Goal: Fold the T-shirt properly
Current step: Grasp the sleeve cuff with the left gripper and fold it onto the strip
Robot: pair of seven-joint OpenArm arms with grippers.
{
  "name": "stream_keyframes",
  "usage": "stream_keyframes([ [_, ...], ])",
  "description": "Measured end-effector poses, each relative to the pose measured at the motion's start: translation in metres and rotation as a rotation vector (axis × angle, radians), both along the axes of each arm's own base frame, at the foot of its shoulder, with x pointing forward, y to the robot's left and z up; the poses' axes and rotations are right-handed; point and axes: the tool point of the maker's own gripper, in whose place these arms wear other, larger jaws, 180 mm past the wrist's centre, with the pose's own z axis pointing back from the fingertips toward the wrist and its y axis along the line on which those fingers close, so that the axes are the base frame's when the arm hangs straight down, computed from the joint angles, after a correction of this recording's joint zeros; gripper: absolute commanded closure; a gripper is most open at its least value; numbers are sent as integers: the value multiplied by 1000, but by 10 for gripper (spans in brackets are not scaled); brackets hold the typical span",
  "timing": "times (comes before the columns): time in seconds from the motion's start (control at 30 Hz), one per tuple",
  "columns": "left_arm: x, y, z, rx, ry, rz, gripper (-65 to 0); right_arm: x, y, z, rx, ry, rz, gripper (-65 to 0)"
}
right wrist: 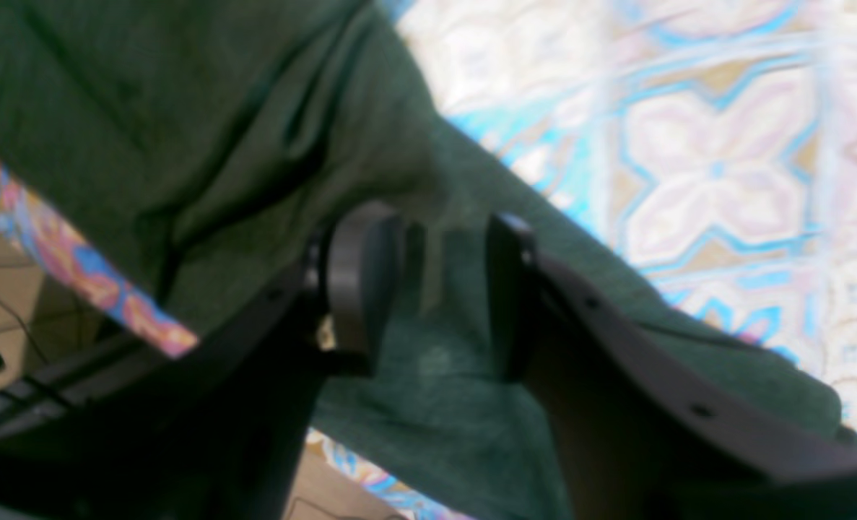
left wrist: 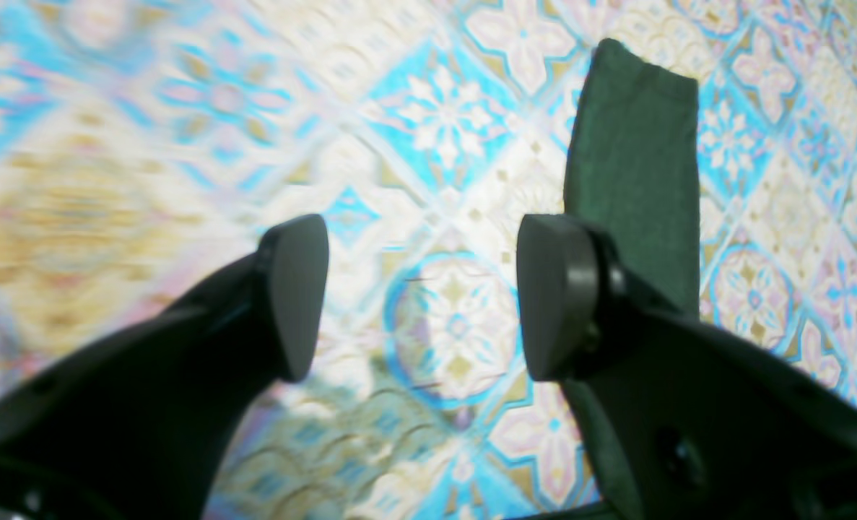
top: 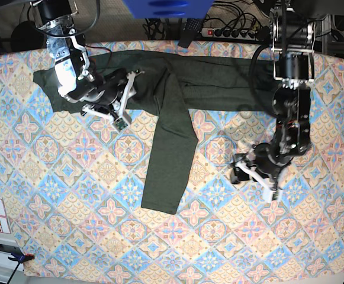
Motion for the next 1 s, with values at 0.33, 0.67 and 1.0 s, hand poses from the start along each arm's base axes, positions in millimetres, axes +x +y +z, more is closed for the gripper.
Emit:
stream_keyframes([
  [0.33,25,-76,-46,-71,96,-64,-407,12,-27,4,-22,-22,-81,-221],
  [0.67,18,-132,-81,-101,107,-98,-406,15,-23,13,-13,-47,-74,-221],
  [1.0,14,-169,-82,-100,76,-157,-230,17,-23,15,-14,-57,-74,-221],
])
